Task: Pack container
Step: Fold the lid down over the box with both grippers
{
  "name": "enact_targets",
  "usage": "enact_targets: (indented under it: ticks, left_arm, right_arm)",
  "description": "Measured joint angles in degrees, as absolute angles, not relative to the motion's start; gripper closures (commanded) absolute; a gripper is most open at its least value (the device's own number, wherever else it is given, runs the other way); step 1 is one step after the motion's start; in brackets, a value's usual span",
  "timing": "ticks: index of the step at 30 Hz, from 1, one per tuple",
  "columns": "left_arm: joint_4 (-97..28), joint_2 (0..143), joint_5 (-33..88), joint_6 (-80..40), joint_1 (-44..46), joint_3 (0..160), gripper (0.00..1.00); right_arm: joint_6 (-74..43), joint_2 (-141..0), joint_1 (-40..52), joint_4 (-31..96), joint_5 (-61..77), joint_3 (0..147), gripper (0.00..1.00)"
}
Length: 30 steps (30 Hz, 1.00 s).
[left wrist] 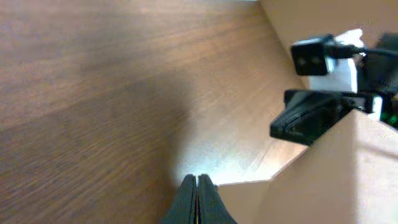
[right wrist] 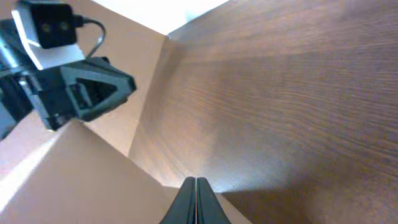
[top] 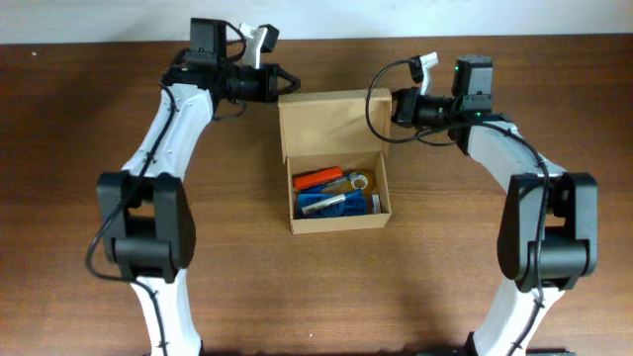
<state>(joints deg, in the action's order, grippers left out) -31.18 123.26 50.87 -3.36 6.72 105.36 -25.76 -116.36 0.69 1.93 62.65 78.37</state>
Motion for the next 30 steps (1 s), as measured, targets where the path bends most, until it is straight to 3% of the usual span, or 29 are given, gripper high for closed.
enact_targets:
  ticks: [6, 14, 25, 30]
  left_arm:
    - [-41.5, 117.5, 50.3, 6.2, 6.7, 105.7, 0.98]
    - [-57.4, 116.5, 42.2, 12.3, 7.4, 105.8, 0.98]
    - [-74.5, 114.0, 34.9, 18.8, 10.9, 105.8, 0.98]
    - [-74.3, 109.9, 34.9, 22.2, 16.3, 99.8, 0.98]
  right_arm:
    - [-14.7, -109.2, 0.8, 21.1, 61.5, 79.1, 0.96]
    - [3.1, -100.8, 2.9, 49.8, 47.4, 79.4, 0.96]
    - [7.9, -100.6, 10.0, 64.5, 32.2, 79.4, 0.96]
    - [8.4, -99.5, 14.1, 61.3, 30.2, 75.6, 0.96]
